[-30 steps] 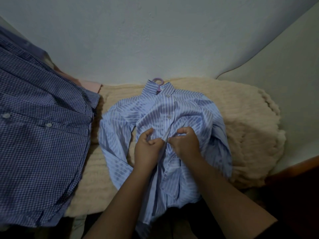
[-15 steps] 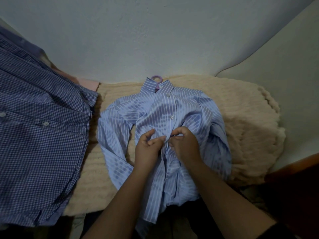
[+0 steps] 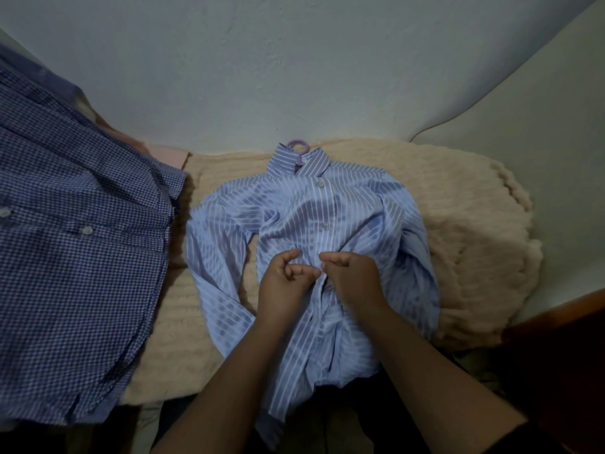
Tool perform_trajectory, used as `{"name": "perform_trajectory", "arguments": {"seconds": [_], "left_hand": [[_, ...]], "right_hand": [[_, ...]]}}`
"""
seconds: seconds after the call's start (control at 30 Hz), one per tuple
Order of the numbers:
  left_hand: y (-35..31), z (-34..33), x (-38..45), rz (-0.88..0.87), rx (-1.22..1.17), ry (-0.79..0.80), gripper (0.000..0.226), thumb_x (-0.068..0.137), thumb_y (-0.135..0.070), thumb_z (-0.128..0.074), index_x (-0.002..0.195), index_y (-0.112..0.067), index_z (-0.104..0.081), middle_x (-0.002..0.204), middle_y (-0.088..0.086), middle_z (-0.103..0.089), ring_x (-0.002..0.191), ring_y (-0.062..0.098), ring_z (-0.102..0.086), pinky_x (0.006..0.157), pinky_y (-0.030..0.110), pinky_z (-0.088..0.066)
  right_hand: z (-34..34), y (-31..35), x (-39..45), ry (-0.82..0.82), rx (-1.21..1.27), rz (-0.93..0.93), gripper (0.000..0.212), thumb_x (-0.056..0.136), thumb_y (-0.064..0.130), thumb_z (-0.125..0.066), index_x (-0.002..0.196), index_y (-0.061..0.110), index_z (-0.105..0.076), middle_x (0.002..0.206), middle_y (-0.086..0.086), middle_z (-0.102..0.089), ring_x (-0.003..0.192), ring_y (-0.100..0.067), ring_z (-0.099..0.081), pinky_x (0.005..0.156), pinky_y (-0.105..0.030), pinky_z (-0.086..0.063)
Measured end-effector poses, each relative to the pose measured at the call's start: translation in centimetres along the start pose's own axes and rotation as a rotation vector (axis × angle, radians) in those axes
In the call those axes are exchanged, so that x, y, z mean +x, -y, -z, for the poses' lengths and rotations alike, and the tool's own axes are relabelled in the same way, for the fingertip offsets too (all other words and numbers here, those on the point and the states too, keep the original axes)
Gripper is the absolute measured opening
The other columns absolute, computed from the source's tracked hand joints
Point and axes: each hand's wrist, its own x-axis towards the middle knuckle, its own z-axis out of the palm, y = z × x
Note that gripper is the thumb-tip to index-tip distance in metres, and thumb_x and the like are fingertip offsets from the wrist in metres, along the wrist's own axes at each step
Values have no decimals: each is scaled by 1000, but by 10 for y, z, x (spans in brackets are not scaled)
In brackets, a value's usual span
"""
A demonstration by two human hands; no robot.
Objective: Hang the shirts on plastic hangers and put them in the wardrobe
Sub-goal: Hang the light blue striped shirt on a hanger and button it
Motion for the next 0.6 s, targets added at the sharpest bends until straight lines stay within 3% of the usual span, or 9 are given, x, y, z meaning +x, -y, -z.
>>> {"name": "perform_trajectory", "arguments": {"seconds": [0.13, 0.23, 0.37, 0.5, 0.6], "left_hand": [[1, 5, 4, 59, -3, -7, 39, 86, -7, -67, 121, -13, -51, 77, 2, -67, 76, 14, -66, 83, 34, -53], [-4, 4, 8, 227, -183, -4, 41, 85, 1, -67, 120, -6, -47, 74, 6, -62, 68, 16, -62, 70, 29, -54], [-6, 7, 10, 379, -323, 7, 41, 84, 2, -67, 118, -7, -46, 76, 9, -65, 63, 15, -62, 57, 23, -54], [-8, 12, 5, 301, -214, -41, 42, 85, 0, -67, 118, -8, -44, 69, 11, -62, 53, 17, -54, 50, 27, -45], [-7, 23, -7, 102, 73, -56, 37, 85, -3, -66, 117, -9, -47, 64, 2, -59, 52, 13, -52, 50, 23, -41]], "right_hand": [[1, -3, 0, 34, -56, 44, 20, 89, 3, -59, 106, 2, -69, 98, -11, -70, 82, -11, -62, 72, -16, -49], [3, -6, -3, 55, -197, 153, 16, 89, 4, -58, 102, 4, -68, 81, 1, -64, 71, -6, -57, 62, -10, -41], [3, -13, -8, 46, -330, 250, 10, 89, 7, -57, 98, 7, -62, 86, -2, -59, 80, -13, -53, 67, -15, -34], [10, -21, -20, 67, -262, 285, 21, 85, 1, -61, 91, 18, -50, 78, 7, -50, 76, -13, -52, 64, -9, -35], [27, -33, -32, 144, -250, 383, 35, 78, -3, -67, 91, 24, -49, 89, 1, -54, 86, -14, -54, 76, -5, -36]]}}
